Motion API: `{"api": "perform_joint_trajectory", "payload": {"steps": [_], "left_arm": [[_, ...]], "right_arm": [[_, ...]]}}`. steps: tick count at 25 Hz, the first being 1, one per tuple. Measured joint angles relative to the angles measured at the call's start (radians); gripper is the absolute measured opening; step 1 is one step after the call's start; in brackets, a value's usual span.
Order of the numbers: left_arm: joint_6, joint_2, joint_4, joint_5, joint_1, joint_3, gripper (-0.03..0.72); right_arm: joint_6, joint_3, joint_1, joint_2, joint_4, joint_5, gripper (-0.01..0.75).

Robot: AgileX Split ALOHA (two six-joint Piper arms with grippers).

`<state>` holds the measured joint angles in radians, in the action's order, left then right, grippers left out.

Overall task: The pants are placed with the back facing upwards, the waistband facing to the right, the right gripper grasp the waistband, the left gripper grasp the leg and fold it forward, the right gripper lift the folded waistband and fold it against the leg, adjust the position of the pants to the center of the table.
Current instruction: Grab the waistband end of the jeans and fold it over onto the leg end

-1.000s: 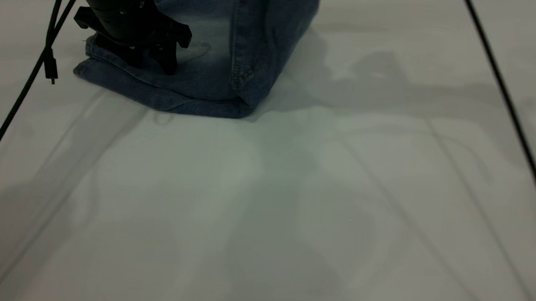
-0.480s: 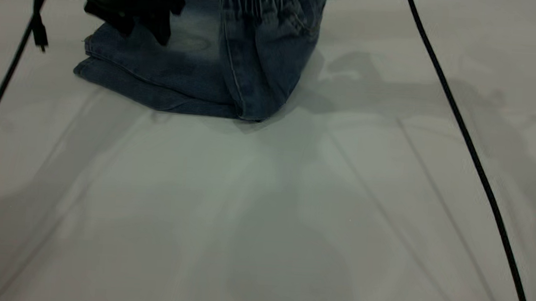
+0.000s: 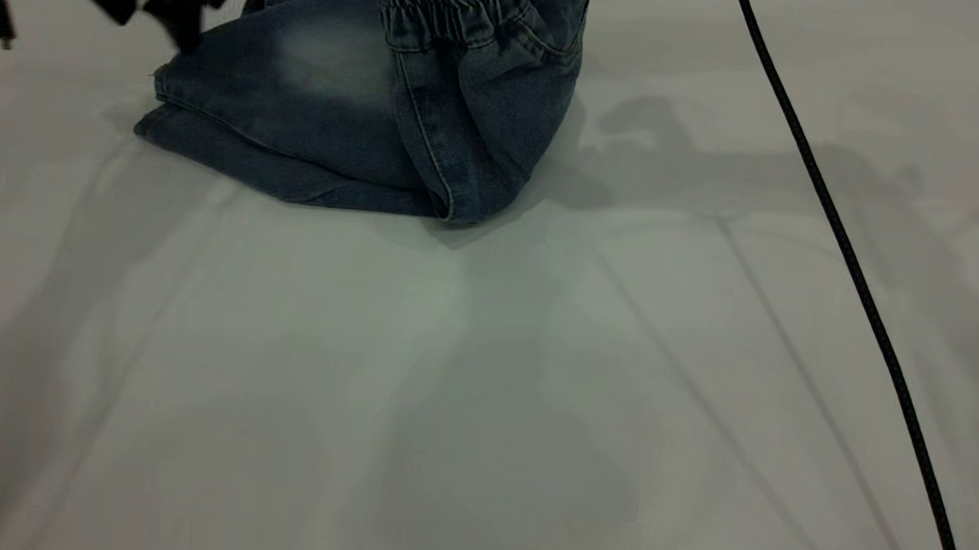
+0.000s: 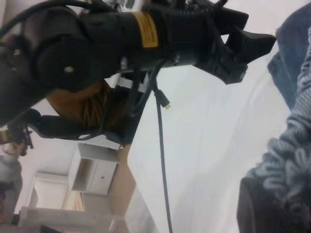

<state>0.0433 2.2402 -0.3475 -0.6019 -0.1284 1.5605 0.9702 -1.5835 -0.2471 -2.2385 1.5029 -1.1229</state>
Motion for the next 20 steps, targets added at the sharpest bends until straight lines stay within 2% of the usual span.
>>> {"api": "perform_joint_trajectory", "payload": {"steps": [3,7,20], "left_arm": [[-0.009,0.037,-0.002,0.008,0.028,0.000,0.477],[-0.009,0.088,0.008,0.049,0.025,0.000,0.477],[-0.009,0.124,0.016,0.061,0.024,0.002,0.477]], "right_arm": [[0.004,0.000,-0.013,0.000,0.000,0.005,0.028],[0.002,-0.015,-0.023,0.000,0.008,0.006,0.028],[-0.078,-0.143,-0.076,-0.039,0.027,0.005,0.028]]}}
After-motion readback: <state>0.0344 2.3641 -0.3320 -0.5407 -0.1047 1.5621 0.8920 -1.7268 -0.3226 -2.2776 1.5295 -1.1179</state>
